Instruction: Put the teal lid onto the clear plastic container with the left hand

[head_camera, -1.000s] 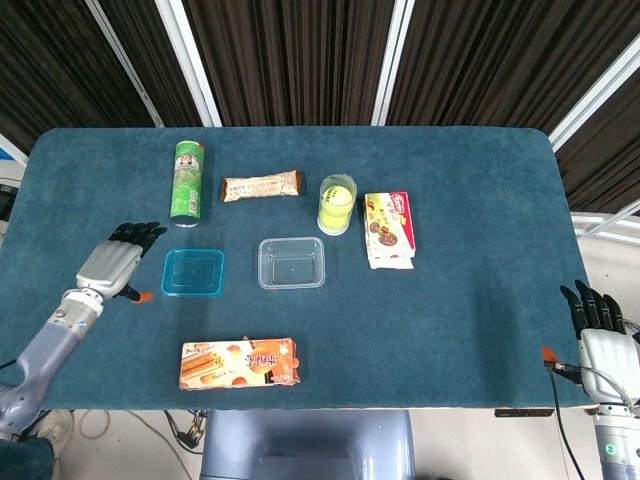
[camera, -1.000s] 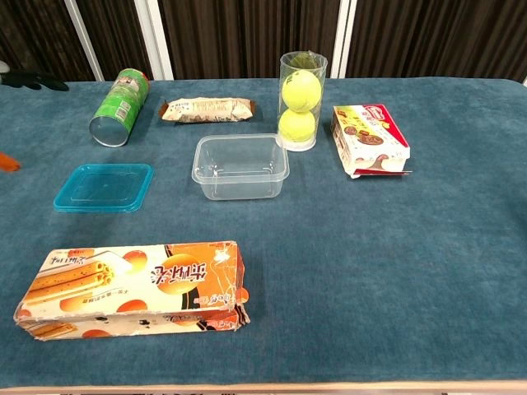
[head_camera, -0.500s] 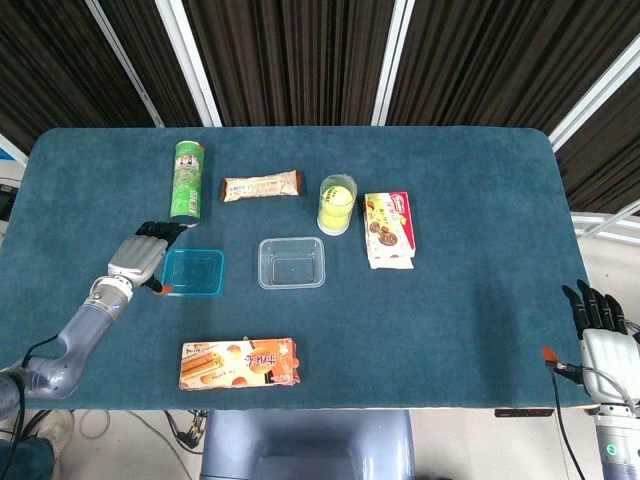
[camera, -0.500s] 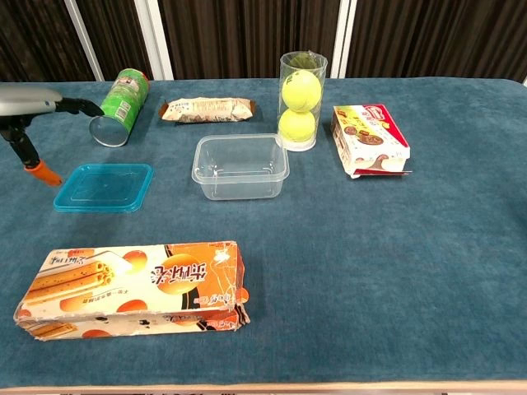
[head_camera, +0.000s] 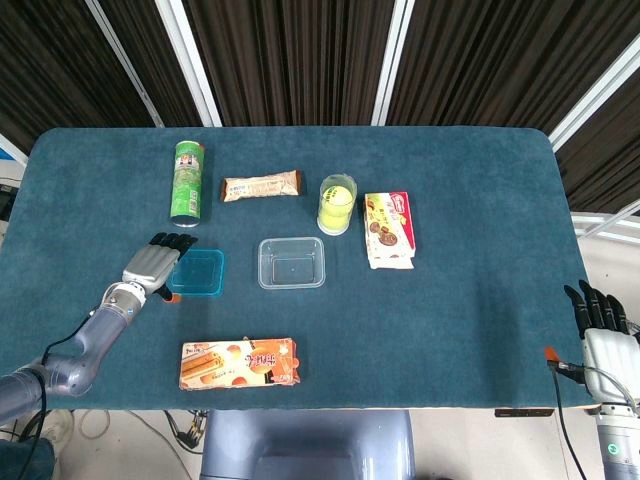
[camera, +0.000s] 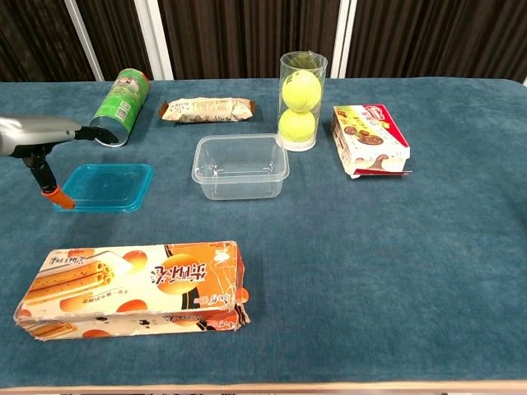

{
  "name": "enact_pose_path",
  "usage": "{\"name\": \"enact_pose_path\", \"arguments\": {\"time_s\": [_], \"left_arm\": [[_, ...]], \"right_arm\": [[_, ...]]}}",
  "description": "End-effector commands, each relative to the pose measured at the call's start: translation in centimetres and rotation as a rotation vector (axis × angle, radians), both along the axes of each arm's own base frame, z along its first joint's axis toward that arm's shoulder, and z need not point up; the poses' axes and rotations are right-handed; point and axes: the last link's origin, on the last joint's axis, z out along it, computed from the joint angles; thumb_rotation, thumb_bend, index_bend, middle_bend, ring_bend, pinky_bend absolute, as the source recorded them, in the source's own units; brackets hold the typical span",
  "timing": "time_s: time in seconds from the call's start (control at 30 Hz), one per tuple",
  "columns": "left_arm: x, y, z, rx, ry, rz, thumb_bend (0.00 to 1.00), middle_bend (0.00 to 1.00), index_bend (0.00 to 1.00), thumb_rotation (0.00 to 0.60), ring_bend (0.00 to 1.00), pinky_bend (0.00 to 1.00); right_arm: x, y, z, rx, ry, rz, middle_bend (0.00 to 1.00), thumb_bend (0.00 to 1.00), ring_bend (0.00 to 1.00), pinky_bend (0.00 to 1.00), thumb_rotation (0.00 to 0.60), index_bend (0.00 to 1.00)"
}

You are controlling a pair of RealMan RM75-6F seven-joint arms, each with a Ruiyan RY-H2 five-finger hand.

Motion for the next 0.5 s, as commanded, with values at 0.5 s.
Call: {"name": "enact_pose_path", "arguments": {"time_s": [0.5], "left_arm": [[0.58, 0.39, -1.3, -0.007, 0.011, -0.027, 0.1, 0.09, 0.0, 0.6, 0.0, 0.01]], "right_arm": [[-0.02, 0.01, -0.01, 0.002, -0.001, -0.002, 0.0, 0.29, 0.0, 0.0, 0.6, 0.1]]}}
